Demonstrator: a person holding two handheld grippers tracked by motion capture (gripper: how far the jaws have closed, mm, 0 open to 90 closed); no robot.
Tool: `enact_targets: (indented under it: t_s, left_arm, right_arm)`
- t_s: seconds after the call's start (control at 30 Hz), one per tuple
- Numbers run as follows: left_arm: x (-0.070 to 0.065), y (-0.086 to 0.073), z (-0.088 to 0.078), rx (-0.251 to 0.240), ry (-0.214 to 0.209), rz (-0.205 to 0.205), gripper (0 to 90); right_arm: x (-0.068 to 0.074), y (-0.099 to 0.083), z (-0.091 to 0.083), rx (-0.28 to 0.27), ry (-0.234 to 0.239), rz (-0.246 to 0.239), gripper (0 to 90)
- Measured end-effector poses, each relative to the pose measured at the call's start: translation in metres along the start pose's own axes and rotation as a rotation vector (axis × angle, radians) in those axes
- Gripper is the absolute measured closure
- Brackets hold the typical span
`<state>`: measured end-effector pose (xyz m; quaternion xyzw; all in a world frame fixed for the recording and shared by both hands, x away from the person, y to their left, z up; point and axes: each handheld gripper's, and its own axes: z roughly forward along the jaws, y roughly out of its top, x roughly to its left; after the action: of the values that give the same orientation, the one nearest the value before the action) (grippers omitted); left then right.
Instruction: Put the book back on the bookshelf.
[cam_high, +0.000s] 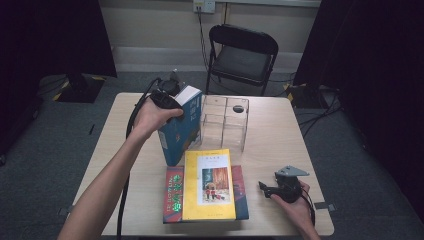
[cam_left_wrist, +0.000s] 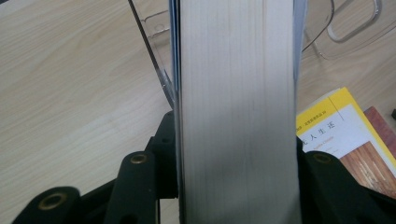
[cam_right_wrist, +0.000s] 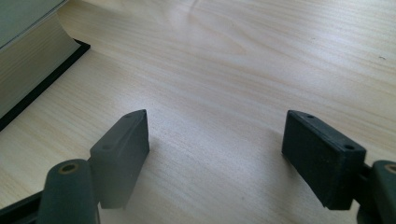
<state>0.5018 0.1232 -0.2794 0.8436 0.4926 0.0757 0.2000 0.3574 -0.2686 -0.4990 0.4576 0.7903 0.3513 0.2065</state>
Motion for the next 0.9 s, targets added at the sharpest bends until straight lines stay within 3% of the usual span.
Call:
enact_targets:
  t_s: [0.07,0.27,0.37,0.43,0.53,0.77,0.9]
  left_arm:
    - [-0.0012,0.0016,0.0006,0.01,0.011,0.023,56.8]
    - [-0.0026,0.0032,0.0046,0.027,0.029,0.036,56.9]
    - [-0.0032,0.0029,0.0077,0.028,0.025,0.008,56.8]
    - [-0.0034,0.0027,0.0069,0.028,0.038,0.023,58.7]
    - [-0.0027,0.0018,0.0065,0.022,0.035,-0.004,60.7]
    - [-0.0026,0.0048,0.0041,0.027,0.045,-0.014,61.3]
    - [-0.003,0.0096,0.005,0.027,0.038,-0.066,61.4]
  right_arm:
    - [0.0,0.0,0.0,0.0,0.0,0.0,22.9]
    - [0.0,0.0,0.0,0.0,0.0,0.0,22.9]
    - [0.0,0.0,0.0,0.0,0.0,0.0,22.9]
    - [-0.0001,0.0,0.0,0.0,0.002,0.001,22.8]
    - [-0.0001,0.0,0.0,0.0,0.002,0.001,22.9]
    - [-0.0002,0.0002,0.0002,-0.001,0.005,0.001,22.9]
    - [-0.0002,0.0003,0.0003,-0.001,0.004,0.0,22.8]
